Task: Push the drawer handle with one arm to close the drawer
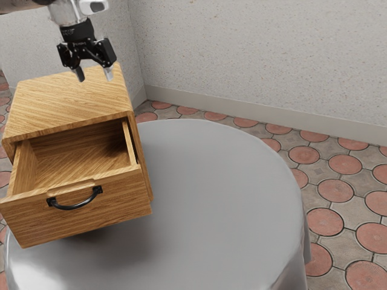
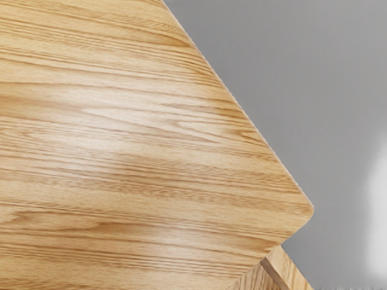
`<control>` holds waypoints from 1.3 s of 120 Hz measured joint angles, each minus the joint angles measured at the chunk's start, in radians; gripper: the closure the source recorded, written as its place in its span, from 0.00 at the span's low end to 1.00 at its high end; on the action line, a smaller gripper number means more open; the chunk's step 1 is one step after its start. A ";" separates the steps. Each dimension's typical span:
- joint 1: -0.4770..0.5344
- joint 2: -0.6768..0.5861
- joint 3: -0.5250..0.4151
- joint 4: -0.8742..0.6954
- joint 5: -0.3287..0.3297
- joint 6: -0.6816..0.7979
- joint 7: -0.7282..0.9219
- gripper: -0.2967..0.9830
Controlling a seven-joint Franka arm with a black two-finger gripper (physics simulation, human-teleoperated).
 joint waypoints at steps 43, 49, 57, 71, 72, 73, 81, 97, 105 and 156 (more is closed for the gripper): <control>0.368 -0.674 -0.455 -0.900 -0.024 0.190 -0.022 0.27; 0.414 -0.767 -0.536 -0.971 -0.074 0.194 -0.036 0.30; 0.458 -0.860 -0.605 -1.029 -0.147 0.175 -0.075 0.35; 0.476 -1.026 -0.664 -1.112 -0.265 0.120 -0.169 0.42; 0.476 -1.038 -0.667 -1.114 -0.272 0.115 -0.176 0.42; 0.476 -1.051 -0.669 -1.119 -0.279 0.110 -0.182 0.43; 0.477 -1.136 -0.686 -1.160 -0.333 0.070 -0.232 0.45; 0.477 -1.231 -0.720 -1.226 -0.410 0.013 -0.319 0.51; 0.479 -1.232 -0.744 -1.232 -0.429 0.012 -0.363 0.56; 0.572 -1.216 -0.805 -1.249 -0.424 0.075 -0.675 0.74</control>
